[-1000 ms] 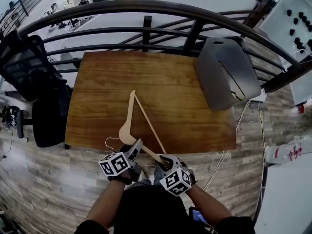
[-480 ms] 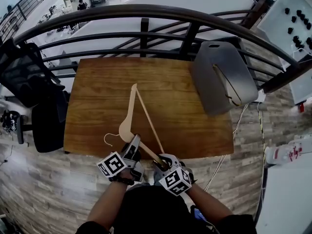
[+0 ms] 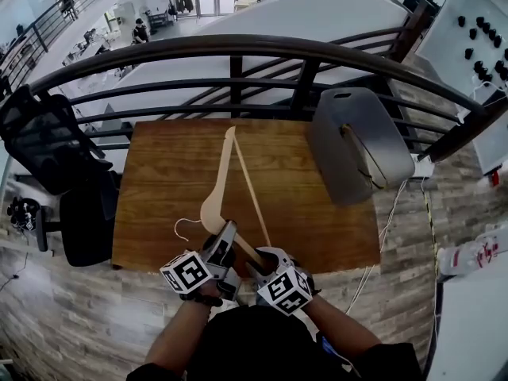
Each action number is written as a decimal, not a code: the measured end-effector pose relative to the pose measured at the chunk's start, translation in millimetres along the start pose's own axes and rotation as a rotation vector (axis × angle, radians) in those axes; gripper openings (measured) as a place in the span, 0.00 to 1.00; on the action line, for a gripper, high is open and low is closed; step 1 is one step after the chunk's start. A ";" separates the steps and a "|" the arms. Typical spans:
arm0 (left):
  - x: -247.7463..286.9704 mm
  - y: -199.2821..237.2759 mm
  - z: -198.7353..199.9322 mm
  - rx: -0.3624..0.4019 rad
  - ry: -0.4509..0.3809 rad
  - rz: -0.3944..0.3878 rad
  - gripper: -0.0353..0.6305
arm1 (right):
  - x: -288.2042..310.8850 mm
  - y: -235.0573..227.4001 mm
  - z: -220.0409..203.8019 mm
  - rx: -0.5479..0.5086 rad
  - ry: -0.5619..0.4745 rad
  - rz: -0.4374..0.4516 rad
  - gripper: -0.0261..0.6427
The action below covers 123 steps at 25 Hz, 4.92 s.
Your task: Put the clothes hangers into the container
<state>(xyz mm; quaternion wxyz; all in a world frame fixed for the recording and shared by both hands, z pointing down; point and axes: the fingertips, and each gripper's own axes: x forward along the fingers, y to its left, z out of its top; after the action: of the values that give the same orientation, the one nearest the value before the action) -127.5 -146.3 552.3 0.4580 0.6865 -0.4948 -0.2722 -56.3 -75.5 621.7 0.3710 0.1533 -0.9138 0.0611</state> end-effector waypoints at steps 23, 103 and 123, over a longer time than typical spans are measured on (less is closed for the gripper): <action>102.6 -181.8 32.8 0.614 0.073 -0.261 0.25 | -145.9 -190.6 65.1 -0.022 -0.115 -0.355 0.15; 163.7 -124.6 -26.5 0.566 0.284 -0.154 0.26 | -251.9 -371.0 -27.5 -0.418 0.478 -0.719 0.43; 138.0 -152.8 46.0 0.880 0.092 -0.136 0.20 | -255.3 -281.1 93.5 0.211 -0.616 -0.571 0.03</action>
<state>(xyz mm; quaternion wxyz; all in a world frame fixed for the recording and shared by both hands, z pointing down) -49.9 -277.1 406.2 0.1247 0.8584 -0.4965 -0.0344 146.6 -302.5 376.2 0.0653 0.4479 -0.8917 0.0004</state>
